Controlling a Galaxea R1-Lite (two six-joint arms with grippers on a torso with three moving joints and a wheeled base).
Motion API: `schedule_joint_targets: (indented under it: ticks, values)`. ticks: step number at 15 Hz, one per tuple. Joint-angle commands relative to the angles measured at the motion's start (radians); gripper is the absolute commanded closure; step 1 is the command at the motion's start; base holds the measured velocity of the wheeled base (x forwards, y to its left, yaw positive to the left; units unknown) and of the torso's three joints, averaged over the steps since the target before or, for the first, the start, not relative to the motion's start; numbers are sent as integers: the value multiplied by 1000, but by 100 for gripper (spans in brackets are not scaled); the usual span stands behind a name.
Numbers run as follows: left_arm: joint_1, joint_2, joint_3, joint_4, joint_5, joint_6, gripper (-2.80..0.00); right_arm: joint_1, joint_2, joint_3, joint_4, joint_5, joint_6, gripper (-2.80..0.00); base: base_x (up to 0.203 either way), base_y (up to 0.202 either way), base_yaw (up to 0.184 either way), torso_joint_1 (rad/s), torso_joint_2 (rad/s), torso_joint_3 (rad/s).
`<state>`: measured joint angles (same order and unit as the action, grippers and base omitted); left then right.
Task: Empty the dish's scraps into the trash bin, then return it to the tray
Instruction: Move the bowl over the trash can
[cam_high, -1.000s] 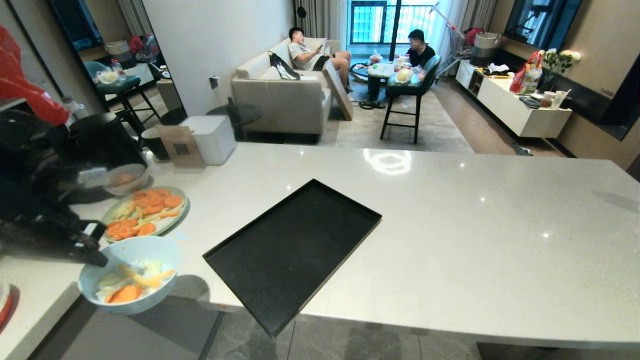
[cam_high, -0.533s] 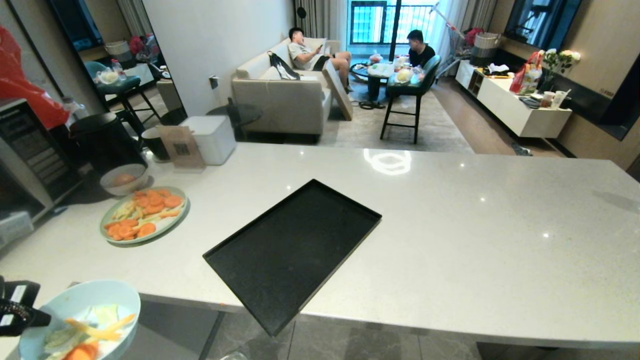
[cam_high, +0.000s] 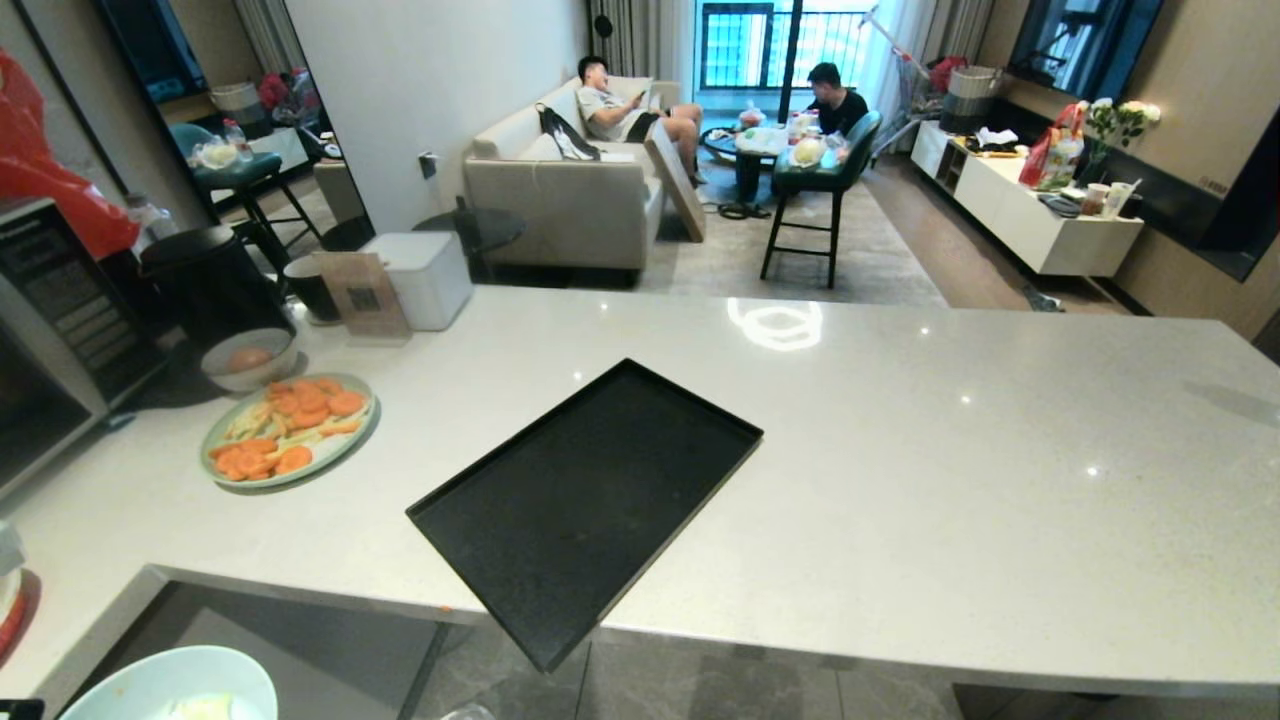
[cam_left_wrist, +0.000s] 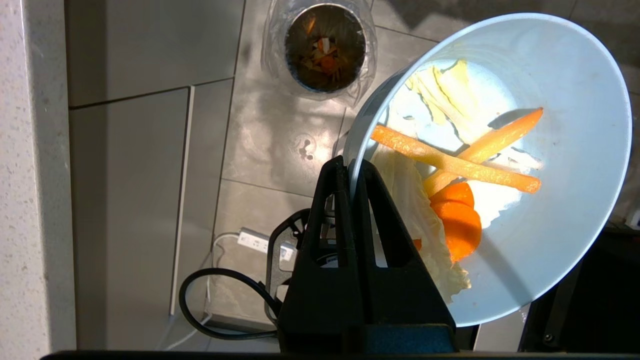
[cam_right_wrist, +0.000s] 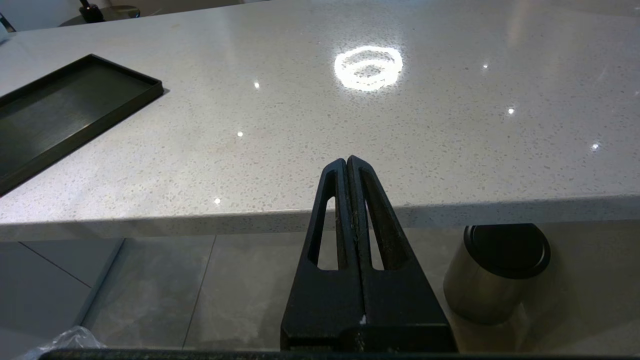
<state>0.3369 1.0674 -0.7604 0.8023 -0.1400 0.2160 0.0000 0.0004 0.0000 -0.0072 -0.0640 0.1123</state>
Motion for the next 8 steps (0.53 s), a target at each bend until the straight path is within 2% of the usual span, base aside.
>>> schedule_joint_targets:
  ticks: [1,8]
  values:
    - [-34,-14,4,5,-1,2,0,0,0,0,0,0,0,0,0,0,0,0,0,0]
    - [-59,-7,9,5,-1,5,0,0,0,0,0,0,0,0,0,0,0,0,0,0]
